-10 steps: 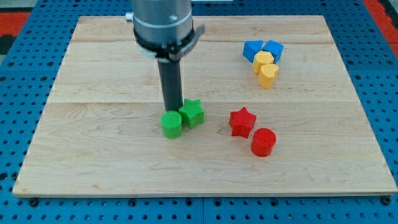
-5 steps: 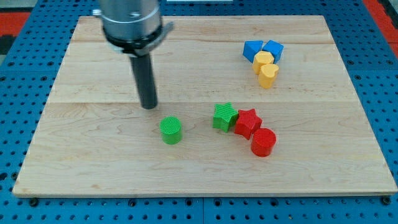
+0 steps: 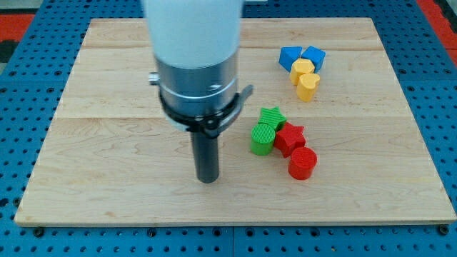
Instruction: Push the green blocks into the red star
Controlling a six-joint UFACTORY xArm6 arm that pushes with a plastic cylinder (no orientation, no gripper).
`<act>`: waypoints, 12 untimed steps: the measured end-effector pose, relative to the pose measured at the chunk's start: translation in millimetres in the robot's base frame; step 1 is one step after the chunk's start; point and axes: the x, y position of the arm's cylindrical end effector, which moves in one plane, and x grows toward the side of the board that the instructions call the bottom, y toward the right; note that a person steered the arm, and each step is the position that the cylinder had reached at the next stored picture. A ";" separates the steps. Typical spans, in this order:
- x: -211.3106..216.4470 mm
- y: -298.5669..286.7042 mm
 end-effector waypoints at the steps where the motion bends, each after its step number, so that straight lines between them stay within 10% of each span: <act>1: -55.5 29.8; 2: -113.1 47.7; 6: -99.0 108.9; 12: -70.3 13.0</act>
